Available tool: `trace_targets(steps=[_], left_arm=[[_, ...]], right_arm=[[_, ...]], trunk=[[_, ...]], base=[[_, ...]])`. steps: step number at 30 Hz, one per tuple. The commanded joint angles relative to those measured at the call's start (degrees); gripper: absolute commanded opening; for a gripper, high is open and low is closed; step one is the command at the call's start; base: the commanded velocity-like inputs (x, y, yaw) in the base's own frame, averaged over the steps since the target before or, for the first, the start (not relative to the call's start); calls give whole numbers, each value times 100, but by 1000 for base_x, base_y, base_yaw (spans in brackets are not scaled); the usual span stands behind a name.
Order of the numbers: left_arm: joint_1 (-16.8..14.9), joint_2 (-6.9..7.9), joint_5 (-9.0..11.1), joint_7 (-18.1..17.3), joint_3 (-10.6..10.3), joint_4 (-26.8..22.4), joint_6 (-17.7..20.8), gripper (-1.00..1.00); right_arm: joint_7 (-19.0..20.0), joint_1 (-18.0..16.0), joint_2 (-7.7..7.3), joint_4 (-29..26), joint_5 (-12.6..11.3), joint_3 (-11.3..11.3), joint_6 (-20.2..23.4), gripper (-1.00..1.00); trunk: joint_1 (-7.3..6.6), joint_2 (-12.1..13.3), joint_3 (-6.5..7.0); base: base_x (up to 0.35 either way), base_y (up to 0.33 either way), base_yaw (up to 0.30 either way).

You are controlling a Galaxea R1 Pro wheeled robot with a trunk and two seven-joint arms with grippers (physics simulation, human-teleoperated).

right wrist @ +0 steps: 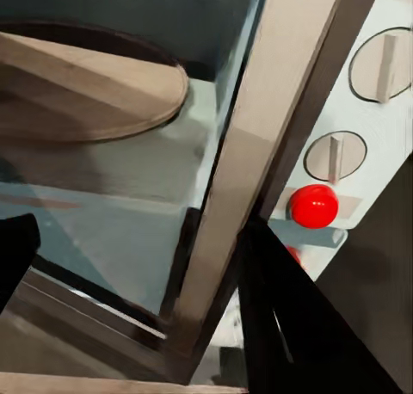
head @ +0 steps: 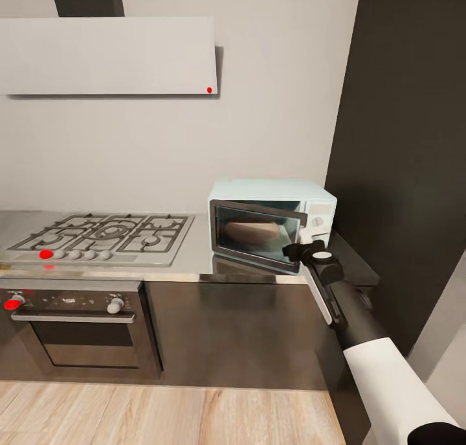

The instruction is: In the kitchen, take the popcorn bag from the countertop, put it into the microwave, and heat it until the popcorn is cooked so the cooked popcorn ends up inside the bag.

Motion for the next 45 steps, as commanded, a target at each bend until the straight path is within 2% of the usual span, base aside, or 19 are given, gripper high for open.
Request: trace_targets(steps=[1,9,16,17,18,27,33,35,39,42,43,45], left_arm=[[-3,1,36,-24,0,5,-8,100],[-3,1,35,-24,0,7,-8,100],[-3,1,36,-24,0,3,-8,100],[-3,1,34,-24,0,5,-8,100],[-3,1,34,-24,0,4,-8,100],[-3,1,34,-24,-5,8,-8,100],[-3,1,34,-24,-6,7,-8,100],[-3,1,30,-24,-17,3,-11,100],[-3,1,25,-25,-33,0,-16,100],[-3,1,25,-24,-22,0,-16,100],[-3,1,25,-24,-14,0,-17,100],[-3,1,25,-24,-10,0,-17,100]], right_arm=[[3,-4,28,-32,-24,26,18,-100],[-225,-4,215,-70,325,42,186,-100],[-434,47,215,-95,33,47,87,-100],[-463,43,215,-95,-24,46,88,100],[-78,-4,215,-98,-111,47,88,100],[-57,-4,195,-154,-125,43,230,100],[14,4,84,-293,-144,43,454,100],[22,49,-5,-425,-144,43,486,100],[171,322,-407,-680,-151,42,514,100],[295,360,-552,-697,-149,37,517,100],[380,373,-686,-700,-157,35,514,100],[458,450,-792,-657,-161,32,506,100]], trunk=[[0,-3,-5],[0,-3,-5],[0,-3,-5],[0,-3,-5],[0,-3,-5],[0,-3,-5],[0,-3,-5],[0,-3,-5],[0,-3,-5],[0,-3,-5],[0,-3,-5],[0,-3,-5]], base=[[0,0,0],[0,0,0],[0,0,0],[0,0,0],[0,0,0],[0,0,0],[0,0,0],[0,0,0],[-37,0,0],[-251,0,0],[-321,0,0],[-328,0,0]])
